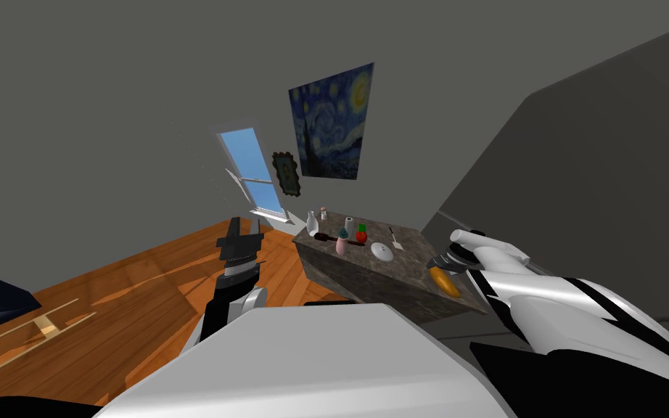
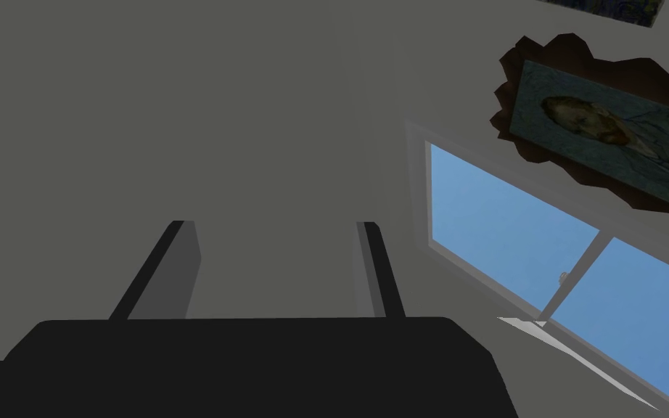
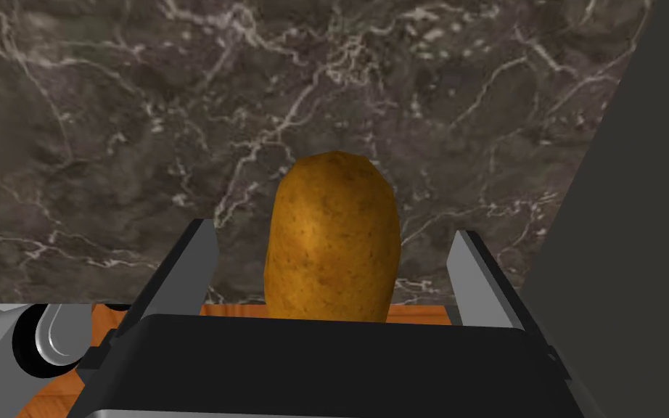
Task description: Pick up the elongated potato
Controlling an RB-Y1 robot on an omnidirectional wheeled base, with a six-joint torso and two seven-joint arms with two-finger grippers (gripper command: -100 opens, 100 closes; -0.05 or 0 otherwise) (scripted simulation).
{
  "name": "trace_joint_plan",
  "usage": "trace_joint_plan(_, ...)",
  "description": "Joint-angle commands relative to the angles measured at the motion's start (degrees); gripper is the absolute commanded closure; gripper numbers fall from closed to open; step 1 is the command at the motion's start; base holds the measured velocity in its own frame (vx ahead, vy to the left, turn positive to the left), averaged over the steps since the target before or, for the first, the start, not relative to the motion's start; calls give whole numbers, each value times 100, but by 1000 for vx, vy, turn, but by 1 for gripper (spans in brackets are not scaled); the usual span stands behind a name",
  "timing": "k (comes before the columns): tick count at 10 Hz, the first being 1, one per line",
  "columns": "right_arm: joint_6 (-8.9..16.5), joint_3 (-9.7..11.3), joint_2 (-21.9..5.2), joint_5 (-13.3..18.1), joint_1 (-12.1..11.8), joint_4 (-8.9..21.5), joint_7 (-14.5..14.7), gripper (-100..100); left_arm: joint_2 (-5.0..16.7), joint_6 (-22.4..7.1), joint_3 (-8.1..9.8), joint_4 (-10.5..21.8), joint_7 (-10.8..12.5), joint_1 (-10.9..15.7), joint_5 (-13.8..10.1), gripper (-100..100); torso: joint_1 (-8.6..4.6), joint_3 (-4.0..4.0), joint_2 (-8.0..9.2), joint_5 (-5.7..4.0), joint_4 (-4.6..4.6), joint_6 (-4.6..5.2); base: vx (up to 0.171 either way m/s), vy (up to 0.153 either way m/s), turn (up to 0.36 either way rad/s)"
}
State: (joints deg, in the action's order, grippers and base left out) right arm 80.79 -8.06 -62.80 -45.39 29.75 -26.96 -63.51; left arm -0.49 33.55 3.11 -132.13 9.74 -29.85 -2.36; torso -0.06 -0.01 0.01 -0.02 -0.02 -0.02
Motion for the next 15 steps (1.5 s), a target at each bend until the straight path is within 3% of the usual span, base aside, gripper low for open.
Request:
trace_joint_plan(1,-57,27,0,21,146,286,69,-100,0,0,0,0,0,0,0,0,0,0,0,0,0,0,0,0,0)
trace_joint_plan(3,-68,45,-14,36,208,424,101,-100,0,0,0,0,0,0,0,0,2,0,0,0,0,2,0,0,0)
trace_joint_plan(4,-78,50,-15,40,223,462,117,0,0,0,0,0,0,0,0,0,1,0,1,0,0,2,0,0,0)
trace_joint_plan(5,-262,15,122,79,159,527,163,-100,0,0,0,0,0,0,0,0,1,1,1,0,0,2,20,-12,-51)
trace_joint_plan(7,-298,18,157,91,156,554,173,-100,0,0,0,0,0,-1,0,0,-5,-6,-11,-3,-3,2,28,-8,-29)
trace_joint_plan(8,-316,12,166,91,143,544,168,100,0,0,0,0,0,0,0,0,-2,-4,-7,0,-2,1,0,0,0)
trace_joint_plan(12,-317,14,160,93,145,543,169,100,0,0,0,0,0,0,0,0,-1,-1,-1,-4,-1,-1,0,0,0)
trace_joint_plan(13,-317,13,160,92,145,543,169,0,0,0,0,0,0,0,0,0,0,-1,-1,-4,-1,-1,0,0,0)
trace_joint_plan(14,-138,38,31,52,200,480,131,100,0,0,0,0,0,0,0,0,-1,-1,-1,-4,-1,0,-26,9,50)
trace_joint_plan(15,-77,50,-15,39,221,457,116,100,0,0,0,0,0,0,0,0,4,4,6,0,2,-2,-38,6,50)
